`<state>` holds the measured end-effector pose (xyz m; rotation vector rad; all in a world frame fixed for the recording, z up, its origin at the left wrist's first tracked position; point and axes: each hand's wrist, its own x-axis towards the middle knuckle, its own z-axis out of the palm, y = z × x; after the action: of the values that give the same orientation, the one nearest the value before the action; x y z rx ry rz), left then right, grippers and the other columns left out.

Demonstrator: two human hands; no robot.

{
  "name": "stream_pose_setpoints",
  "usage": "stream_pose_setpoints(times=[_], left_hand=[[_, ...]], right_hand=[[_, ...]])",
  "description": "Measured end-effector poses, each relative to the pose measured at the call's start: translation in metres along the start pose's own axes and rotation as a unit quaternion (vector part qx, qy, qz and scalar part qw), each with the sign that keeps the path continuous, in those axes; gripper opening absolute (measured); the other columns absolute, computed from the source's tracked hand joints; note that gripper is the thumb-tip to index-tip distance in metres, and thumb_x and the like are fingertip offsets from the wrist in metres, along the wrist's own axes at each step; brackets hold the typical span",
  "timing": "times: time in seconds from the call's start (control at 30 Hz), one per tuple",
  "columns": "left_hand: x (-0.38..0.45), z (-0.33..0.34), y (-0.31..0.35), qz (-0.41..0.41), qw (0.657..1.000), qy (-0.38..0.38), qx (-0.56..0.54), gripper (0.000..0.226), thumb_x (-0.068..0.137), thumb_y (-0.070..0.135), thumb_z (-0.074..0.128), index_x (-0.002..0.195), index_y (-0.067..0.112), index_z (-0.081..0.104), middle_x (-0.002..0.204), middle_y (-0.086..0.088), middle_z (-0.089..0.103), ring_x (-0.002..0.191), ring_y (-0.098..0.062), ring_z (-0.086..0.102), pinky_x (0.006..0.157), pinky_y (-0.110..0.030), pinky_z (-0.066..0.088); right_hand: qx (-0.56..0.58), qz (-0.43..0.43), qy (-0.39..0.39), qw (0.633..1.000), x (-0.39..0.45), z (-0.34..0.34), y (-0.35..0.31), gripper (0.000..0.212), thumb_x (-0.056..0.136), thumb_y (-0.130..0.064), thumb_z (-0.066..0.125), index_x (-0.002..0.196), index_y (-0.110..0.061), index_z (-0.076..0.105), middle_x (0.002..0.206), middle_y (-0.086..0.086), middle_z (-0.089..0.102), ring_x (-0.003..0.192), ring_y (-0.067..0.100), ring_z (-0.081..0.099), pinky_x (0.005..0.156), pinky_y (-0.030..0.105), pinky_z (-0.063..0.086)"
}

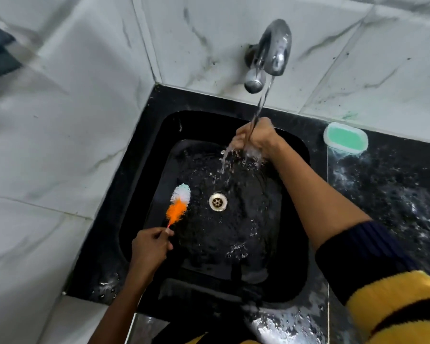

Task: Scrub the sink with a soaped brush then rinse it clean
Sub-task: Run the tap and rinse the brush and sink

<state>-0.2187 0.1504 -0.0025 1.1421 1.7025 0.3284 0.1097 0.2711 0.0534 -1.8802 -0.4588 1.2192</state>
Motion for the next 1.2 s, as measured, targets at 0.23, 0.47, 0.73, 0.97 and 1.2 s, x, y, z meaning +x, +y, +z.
stream_pose_setpoints(times=[0.23, 0.47, 0.73, 0.97, 1.2], left_hand=[[0.009, -0.002, 0.008, -0.01, 1.0, 0.004, 0.0, 0.028, 0.098, 0.016, 0.058, 0.076, 0.017, 0.075, 0.056, -0.005, 0.067, 0.045, -0.015, 0.054, 0.054, -0.026, 0.044], [0.008, -0.003, 0.021, -0.011, 1.0, 0.009, -0.005, 0.026, 0.099, 0.017, 0.057, 0.08, 0.015, 0.074, 0.059, -0.006, 0.067, 0.043, -0.014, 0.053, 0.05, -0.025, 0.044], [0.009, 0.0, 0.029, -0.007, 1.0, 0.008, -0.02, 0.028, 0.1, 0.017, 0.056, 0.079, 0.014, 0.074, 0.057, -0.005, 0.065, 0.037, -0.013, 0.049, 0.044, -0.024, 0.04], [0.01, 0.001, 0.024, 0.002, 1.0, 0.005, -0.011, 0.027, 0.1, 0.018, 0.057, 0.08, 0.014, 0.075, 0.057, -0.005, 0.066, 0.038, -0.012, 0.049, 0.048, -0.024, 0.04], [0.009, 0.006, 0.018, 0.01, 1.0, -0.003, 0.006, 0.026, 0.1, 0.02, 0.058, 0.08, 0.017, 0.075, 0.059, -0.005, 0.068, 0.043, -0.011, 0.052, 0.05, -0.025, 0.043]], right_hand=[[-0.002, -0.129, 0.114, 0.985, 0.02, -0.004, -0.069, 0.007, 0.068, -0.016, 0.064, 0.071, -0.01, 0.066, 0.07, 0.012, 0.071, 0.057, 0.023, 0.067, 0.057, 0.039, 0.058], [0.043, -0.072, 0.039, 0.996, 0.043, 0.005, -0.081, 0.015, 0.063, -0.019, 0.066, 0.073, -0.013, 0.057, 0.056, 0.0, 0.05, 0.036, 0.008, 0.04, 0.037, 0.016, 0.03], [0.444, 0.011, -0.226, 0.867, 0.046, 0.003, -0.064, 0.044, 0.089, -0.015, 0.039, 0.047, -0.014, 0.051, 0.05, -0.004, 0.032, 0.036, 0.008, 0.019, 0.033, 0.02, 0.017], [0.466, 0.043, -0.278, 0.839, 0.023, 0.005, -0.02, 0.029, 0.087, -0.01, 0.045, 0.06, -0.017, 0.036, 0.044, -0.006, 0.027, 0.033, 0.007, 0.017, 0.031, 0.018, 0.013], [0.229, 0.212, -0.099, 0.945, -0.012, 0.011, 0.082, 0.038, 0.103, -0.019, 0.031, 0.066, -0.017, 0.037, 0.04, -0.006, 0.026, 0.029, 0.006, 0.017, 0.034, 0.011, 0.012]])
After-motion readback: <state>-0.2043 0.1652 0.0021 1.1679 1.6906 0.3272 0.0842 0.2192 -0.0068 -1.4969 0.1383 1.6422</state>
